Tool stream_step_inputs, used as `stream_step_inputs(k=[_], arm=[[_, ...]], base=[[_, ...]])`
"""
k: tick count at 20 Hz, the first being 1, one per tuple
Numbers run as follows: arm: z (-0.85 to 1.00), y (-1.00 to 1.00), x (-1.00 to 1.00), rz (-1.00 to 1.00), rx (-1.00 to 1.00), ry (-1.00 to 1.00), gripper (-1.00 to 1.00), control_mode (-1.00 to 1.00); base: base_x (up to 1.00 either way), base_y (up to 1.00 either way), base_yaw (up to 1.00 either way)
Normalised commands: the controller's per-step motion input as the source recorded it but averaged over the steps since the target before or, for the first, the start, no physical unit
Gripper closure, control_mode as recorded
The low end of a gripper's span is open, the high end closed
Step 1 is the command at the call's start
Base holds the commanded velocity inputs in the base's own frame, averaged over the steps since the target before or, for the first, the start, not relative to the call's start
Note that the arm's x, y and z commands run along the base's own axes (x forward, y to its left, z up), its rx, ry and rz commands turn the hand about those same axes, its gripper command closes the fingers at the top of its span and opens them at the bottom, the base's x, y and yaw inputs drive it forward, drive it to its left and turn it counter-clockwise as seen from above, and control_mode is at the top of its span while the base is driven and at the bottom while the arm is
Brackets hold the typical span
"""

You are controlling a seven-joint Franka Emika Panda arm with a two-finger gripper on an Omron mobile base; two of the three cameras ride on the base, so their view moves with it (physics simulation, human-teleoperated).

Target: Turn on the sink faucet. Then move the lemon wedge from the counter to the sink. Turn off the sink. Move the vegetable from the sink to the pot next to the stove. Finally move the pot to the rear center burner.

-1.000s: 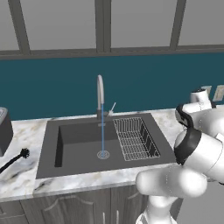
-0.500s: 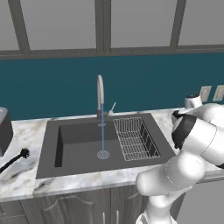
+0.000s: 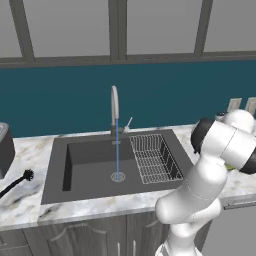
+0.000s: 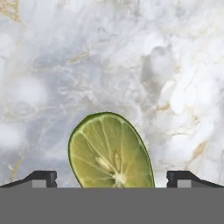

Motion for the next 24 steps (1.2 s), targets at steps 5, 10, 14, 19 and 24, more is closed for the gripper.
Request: stream_step_inputs(k=[5,10,14,19,24], arm=[[-0.26,-0.24,0.12,0.04,0.02,0.00,-1.00,-1.00],[-0.33,-0.13,0.00,0.03,0.02,0.00,-1.00,-1.00],[-0.36,-0.03,0.00,0.04,0.02,0.00,-1.00,-1.00],[-0.45,0.00,-0.06,0.02,0.00,0.00,1.00,-1.00],[-0.21,0.00,-0.23,0.00,0.00,-0.03,1.00,-1.00]], base=[[0.00,0.00,0.00],[0.00,0.00,0.00],[0.00,0.00,0.00],[0.00,0.00,0.00],[0.00,0.00,0.00]])
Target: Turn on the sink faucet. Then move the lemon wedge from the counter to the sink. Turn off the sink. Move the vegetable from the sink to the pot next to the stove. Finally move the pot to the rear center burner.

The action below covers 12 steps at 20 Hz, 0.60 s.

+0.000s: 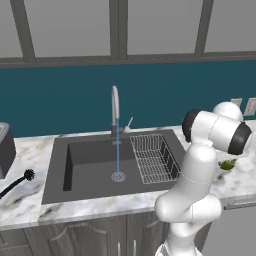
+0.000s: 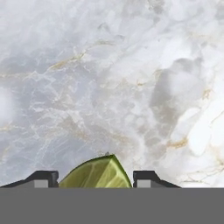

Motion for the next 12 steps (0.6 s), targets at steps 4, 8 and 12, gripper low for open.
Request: stream_step_inputs(k=[4,8,12], arm=[[0.02,0.06,-0.08,-0.02,0.00,-0.06,1.00,-1.00],[0.16,0.30,0.00,0.00,0.00,-0.13,1.00,-1.00],[0.20,0.49,0.08,0.00,0.00,-0.15,1.00,-1.00]], base=[[0.00,0.00,0.00],[0.00,0.00,0.00],[0.00,0.00,0.00]])
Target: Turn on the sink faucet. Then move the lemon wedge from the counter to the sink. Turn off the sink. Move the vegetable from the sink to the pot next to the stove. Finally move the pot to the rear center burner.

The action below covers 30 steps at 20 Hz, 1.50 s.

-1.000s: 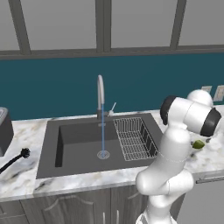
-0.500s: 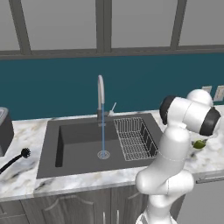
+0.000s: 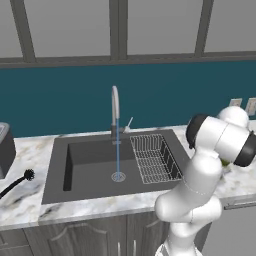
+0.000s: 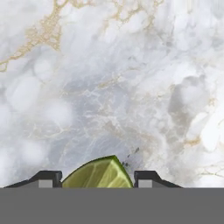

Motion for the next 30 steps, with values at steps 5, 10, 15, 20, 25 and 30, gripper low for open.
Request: stream_step_inputs(k=[5,10,15,20,25,30], arm=[[0.12,0.62,0.11,0.00,0.00,-0.12,1.00,-1.00],[0.13,0.71,0.10,0.01,0.00,-0.09,1.00,-1.00],[0.21,0.75,0.22,0.07,0.00,-0.03,1.00,-1.00],[0.14,0.80,0.23,0.11,0.01,0.00,1.00,-1.00],[0.11,0.81,0.23,0.15,0.04,0.00,1.00,-1.00],[0.03,0.85,0.19,0.16,0.04,0.00,1.00,-1.00]], base=[[0.00,0.00,0.00],[0.00,0.00,0.00],[0.00,0.00,0.00],[0.00,0.00,0.00],[0.00,0.00,0.00],[0.00,0.00,0.00]])
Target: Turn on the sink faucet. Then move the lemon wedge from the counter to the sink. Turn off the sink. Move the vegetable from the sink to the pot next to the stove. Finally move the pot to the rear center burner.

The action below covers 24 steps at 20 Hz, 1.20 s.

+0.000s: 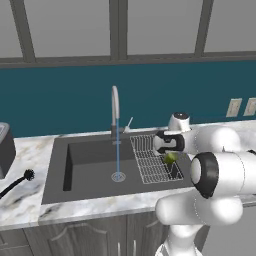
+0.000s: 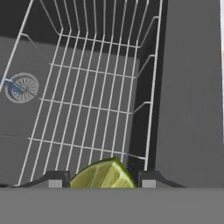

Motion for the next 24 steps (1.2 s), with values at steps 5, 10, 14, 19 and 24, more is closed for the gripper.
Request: stream_step_inputs(k=[5,10,14,19,24], arm=[[0.01,0.85,0.15,0.17,0.03,0.00,1.00,-1.00],[0.00,0.87,0.14,0.16,0.02,0.00,1.00,-1.00],[0.00,0.89,0.04,0.16,0.00,0.00,1.00,-1.00],[0.00,0.82,0.01,0.13,0.00,-0.03,1.00,-1.00],[-0.01,0.71,0.18,0.08,0.01,-0.03,1.00,-1.00]], base=[[0.00,0.00,0.00],[0.00,0.00,0.00],[0.00,0.00,0.00],[0.00,0.00,0.00],[0.00,0.00,0.00]])
